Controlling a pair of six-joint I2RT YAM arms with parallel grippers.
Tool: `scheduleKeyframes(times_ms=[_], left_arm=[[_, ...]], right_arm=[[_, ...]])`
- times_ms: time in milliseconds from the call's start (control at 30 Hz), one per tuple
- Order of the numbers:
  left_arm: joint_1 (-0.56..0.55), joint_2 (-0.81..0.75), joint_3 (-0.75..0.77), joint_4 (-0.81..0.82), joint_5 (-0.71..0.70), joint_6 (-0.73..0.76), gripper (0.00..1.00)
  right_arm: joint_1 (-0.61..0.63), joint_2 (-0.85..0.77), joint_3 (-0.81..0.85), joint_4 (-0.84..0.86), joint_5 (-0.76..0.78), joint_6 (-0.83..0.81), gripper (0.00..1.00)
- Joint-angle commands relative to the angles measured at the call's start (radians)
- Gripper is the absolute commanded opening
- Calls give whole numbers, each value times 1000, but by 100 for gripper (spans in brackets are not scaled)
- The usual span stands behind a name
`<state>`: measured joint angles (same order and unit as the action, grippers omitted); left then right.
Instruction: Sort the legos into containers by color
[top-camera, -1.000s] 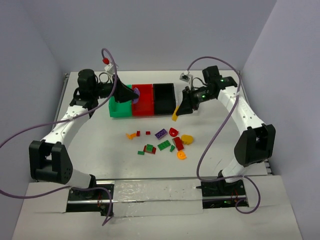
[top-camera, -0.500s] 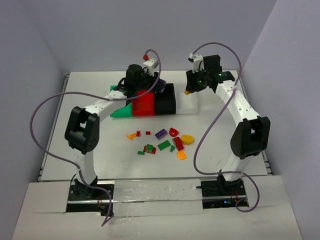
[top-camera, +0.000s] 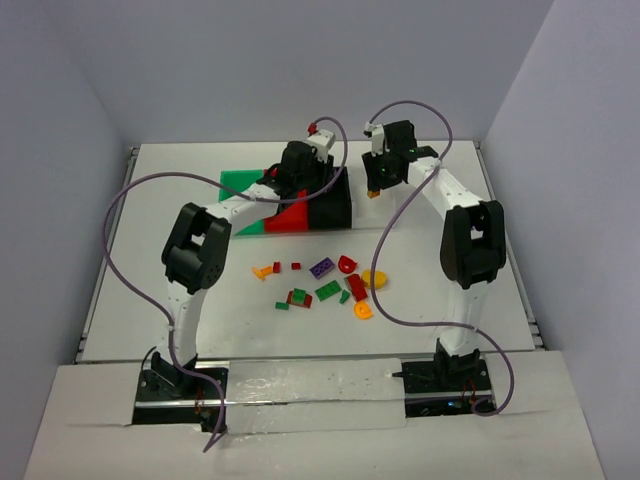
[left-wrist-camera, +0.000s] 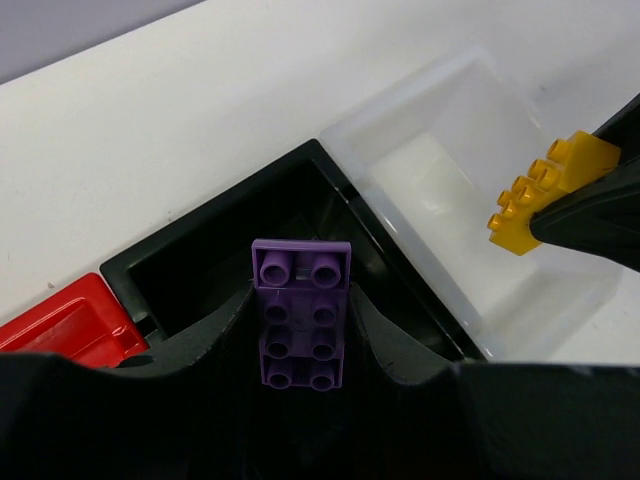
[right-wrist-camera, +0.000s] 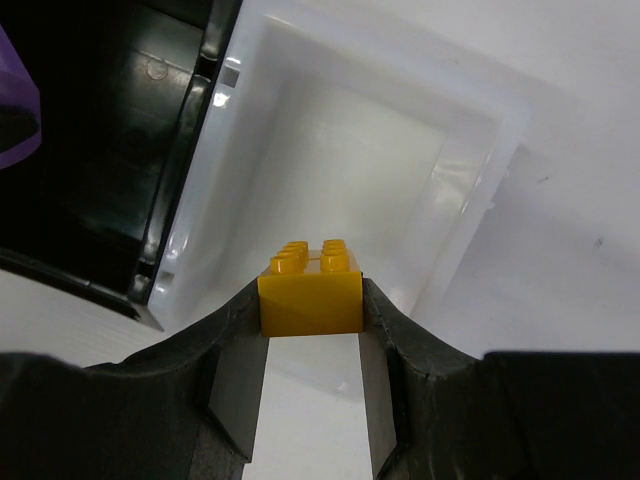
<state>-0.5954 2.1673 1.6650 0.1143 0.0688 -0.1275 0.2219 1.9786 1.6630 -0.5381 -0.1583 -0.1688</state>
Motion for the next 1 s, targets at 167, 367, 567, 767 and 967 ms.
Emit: scheduleKeyframes(times_ms=[167, 367, 567, 767, 967], left_arm=[[-14, 22, 57, -5, -51, -7, 25], [-12, -13, 72, -51, -15, -15, 55], [-12, -164, 17, -111, 38, 7, 70], [-19, -365, -153, -227, 90, 82, 65], [-61, -427, -265, -444, 155, 203, 65]], right_arm=[[15, 28, 67, 65, 29, 2, 33], [19, -7, 87, 24, 2, 22, 69], [20, -116, 116, -45, -55, 62, 73], [9, -311, 19, -62, -80, 83, 84], [-56, -443, -139, -72, -119, 90, 100]])
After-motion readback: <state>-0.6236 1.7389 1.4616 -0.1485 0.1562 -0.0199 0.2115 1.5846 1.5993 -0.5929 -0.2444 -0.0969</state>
